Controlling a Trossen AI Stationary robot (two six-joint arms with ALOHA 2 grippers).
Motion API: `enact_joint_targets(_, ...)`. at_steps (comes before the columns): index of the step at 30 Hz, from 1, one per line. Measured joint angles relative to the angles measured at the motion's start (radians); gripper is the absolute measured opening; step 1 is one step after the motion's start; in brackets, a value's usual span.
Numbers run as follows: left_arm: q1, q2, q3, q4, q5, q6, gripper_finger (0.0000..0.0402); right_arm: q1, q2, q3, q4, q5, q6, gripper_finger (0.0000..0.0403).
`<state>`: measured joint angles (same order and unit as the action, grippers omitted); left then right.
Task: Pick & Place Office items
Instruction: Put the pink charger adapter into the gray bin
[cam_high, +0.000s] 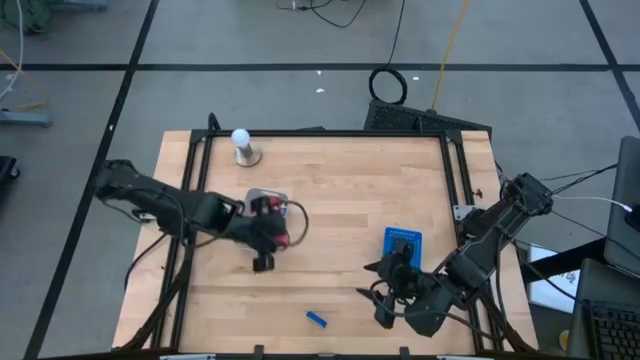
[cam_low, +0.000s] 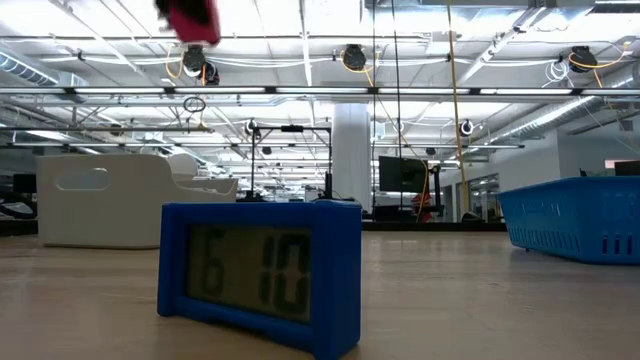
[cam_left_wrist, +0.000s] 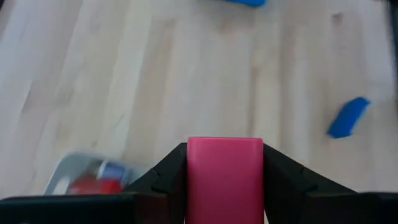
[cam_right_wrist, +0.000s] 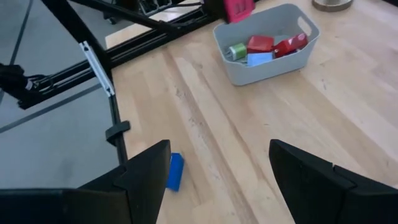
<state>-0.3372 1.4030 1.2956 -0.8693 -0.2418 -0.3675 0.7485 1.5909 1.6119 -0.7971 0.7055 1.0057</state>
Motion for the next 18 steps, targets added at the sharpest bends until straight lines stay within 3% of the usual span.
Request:
enact_joint_targets(6,0.067,-0.125,-0.205,0.004,0.026,-0.039,0.0148,0.007,0.000,0.000,0.000,0.000,0.003,0.0267)
enact_joint_targets(18,0.218,-0.250,-0.427,0.088,0.111,0.016,0.0148,-0.007,0.000,0.000,0.001,0.006,0.003,0.0267)
